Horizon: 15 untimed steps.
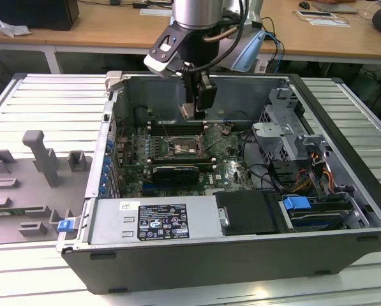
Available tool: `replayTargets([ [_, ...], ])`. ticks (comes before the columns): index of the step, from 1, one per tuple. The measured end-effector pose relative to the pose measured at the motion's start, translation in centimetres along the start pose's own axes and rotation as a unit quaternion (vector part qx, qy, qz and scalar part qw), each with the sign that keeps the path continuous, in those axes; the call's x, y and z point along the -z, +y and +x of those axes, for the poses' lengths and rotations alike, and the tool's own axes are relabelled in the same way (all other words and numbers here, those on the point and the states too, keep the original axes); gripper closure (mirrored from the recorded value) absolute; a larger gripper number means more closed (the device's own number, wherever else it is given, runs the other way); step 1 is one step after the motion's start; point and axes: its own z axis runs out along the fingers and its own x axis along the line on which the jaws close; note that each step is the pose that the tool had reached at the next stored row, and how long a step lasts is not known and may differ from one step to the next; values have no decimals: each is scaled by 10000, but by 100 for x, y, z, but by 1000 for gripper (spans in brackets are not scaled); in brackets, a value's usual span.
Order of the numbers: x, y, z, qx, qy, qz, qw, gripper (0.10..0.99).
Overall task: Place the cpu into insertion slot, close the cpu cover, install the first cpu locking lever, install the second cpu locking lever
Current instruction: 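Place the cpu into insertion slot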
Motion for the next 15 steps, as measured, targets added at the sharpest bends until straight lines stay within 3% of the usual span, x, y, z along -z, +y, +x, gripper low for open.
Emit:
replayTargets([
  [6, -54, -4, -1, -512, -39, -14, 9987, 549],
  [9, -84, -6, -2, -800, -62, -18, 9968, 549],
  [15, -245, -15, 13, -856, -74, 13, 9963, 549],
])
